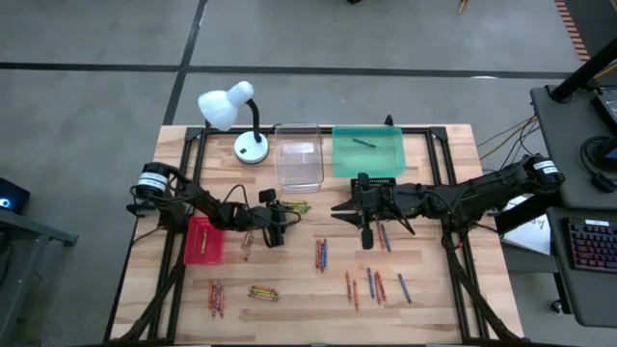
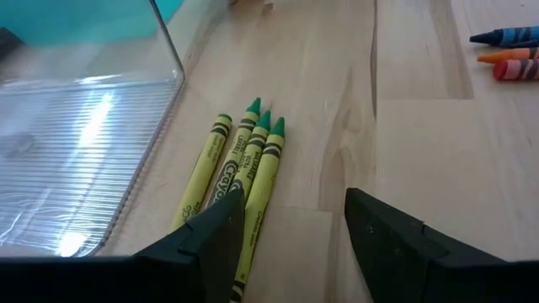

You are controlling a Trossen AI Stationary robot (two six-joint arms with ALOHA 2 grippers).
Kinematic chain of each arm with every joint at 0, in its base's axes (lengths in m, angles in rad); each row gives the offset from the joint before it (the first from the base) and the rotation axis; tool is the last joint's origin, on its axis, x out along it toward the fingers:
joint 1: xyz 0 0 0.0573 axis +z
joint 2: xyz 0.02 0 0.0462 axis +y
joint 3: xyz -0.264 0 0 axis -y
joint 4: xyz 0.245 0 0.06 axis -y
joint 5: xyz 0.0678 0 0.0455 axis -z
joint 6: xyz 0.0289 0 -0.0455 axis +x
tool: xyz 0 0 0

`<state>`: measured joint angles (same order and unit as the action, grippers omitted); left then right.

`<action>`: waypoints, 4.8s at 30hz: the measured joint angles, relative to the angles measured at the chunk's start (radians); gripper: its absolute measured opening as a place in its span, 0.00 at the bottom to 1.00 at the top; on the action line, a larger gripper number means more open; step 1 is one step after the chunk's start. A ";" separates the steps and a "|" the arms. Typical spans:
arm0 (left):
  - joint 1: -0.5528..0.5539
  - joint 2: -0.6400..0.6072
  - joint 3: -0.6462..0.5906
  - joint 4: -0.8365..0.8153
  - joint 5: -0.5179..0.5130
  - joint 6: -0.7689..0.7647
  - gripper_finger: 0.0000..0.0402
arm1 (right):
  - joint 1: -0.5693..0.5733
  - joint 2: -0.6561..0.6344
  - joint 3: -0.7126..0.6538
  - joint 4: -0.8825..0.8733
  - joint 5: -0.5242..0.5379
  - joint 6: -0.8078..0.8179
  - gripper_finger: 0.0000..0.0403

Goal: Sort crayons
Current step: Put the green crayon into the orange bin

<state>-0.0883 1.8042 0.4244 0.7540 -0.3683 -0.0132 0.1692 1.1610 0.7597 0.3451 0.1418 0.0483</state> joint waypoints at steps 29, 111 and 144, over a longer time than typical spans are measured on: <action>0.002 0.001 0.000 0.002 0.011 0.000 0.46 | 0.000 0.000 0.000 0.000 0.000 -0.007 0.16; 0.016 -0.712 0.146 -0.495 0.095 0.049 0.00 | 0.000 0.000 0.000 -0.006 0.006 -0.084 0.16; -0.075 -0.646 0.522 -2.315 0.576 -0.949 0.00 | -0.059 -0.039 -0.001 -0.167 0.079 -0.068 0.16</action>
<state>-0.1631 1.1582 0.9469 -1.5613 0.2074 -0.9624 0.1101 1.1221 0.7589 0.1783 0.2207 -0.0193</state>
